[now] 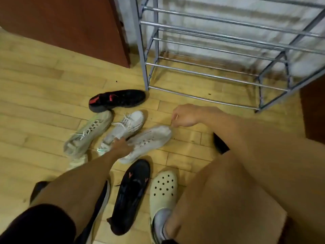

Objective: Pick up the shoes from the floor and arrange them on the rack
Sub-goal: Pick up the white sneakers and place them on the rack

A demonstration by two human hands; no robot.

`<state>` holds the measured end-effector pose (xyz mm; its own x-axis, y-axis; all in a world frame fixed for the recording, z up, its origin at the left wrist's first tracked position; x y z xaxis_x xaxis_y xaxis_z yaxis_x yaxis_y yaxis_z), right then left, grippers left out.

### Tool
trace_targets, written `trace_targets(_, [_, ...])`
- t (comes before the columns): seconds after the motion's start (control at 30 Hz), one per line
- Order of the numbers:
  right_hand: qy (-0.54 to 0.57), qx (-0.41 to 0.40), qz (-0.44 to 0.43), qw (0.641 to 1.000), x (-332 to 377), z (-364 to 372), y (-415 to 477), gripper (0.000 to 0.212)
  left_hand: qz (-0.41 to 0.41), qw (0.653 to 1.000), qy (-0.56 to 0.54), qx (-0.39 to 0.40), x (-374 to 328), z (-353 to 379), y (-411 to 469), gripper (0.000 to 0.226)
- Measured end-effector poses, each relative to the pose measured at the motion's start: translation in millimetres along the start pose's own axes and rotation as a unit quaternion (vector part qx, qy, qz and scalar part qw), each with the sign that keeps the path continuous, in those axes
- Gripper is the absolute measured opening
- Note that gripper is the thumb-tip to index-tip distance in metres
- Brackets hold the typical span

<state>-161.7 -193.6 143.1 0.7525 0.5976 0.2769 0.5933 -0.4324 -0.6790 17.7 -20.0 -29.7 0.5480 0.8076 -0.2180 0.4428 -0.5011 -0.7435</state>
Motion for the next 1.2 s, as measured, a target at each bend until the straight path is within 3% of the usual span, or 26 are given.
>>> trace_targets(0.07, [0.011,-0.002,0.004,1.000,2,15,2,0.043,-0.045,0.998,-0.037,-0.037,13,12,-4,0.072])
trace_targets(0.23, [-0.003,0.047,0.012,0.999,-3,42,-3,0.042,-0.094,0.977,-0.121,-0.149,10,28,-12,0.048])
trace_targets(0.33, [0.031,0.017,-0.004,0.999,-2,40,-2,0.042,-0.147,0.941,-0.223,-0.208,21,37,-12,0.072])
trace_targets(0.4, [0.040,0.010,-0.013,0.999,-2,41,-5,0.040,-0.197,0.909,-0.306,-0.201,29,44,-12,0.083])
trace_targets(0.5, [0.010,0.030,-0.004,1.000,-8,45,-13,0.036,-0.240,0.835,-0.466,-0.169,36,52,-6,0.078])
trace_targets(0.57, [0.005,0.036,0.000,0.999,-8,46,-17,0.037,-0.235,0.816,-0.512,-0.131,38,52,-4,0.073])
trace_targets(0.7, [0.027,0.018,0.002,0.999,1,41,-26,0.045,-0.173,0.823,-0.537,-0.058,15,35,-30,0.035])
trace_targets(0.87, [0.045,-0.018,0.038,0.998,-1,20,-48,0.036,-0.064,0.835,-0.539,-0.089,-28,-19,-77,0.026])
trace_targets(0.97, [0.133,-0.045,0.069,0.988,-3,4,-65,0.043,-0.007,0.823,-0.561,-0.090,-53,-53,-113,0.027])
trace_targets(1.1, [0.327,-0.059,0.077,0.940,14,-15,-98,0.065,0.115,0.799,-0.586,-0.070,-92,-96,-169,0.037])
trace_targets(1.2, [0.449,-0.168,0.042,0.877,19,-39,-131,0.057,0.202,0.771,-0.604,-0.012,-133,-114,-215,0.056])
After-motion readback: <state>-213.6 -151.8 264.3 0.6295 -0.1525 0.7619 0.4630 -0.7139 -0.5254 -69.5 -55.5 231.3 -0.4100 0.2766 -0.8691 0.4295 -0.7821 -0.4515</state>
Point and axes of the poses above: each hand's wrist, its own y-axis towards the middle knuckle, its own z-axis out of the palm, x = y × z, the point moved 4 cm from there along y, towards the middle knuckle, and after that the axes turned 2 degrees about y, right-handed, at the moved point
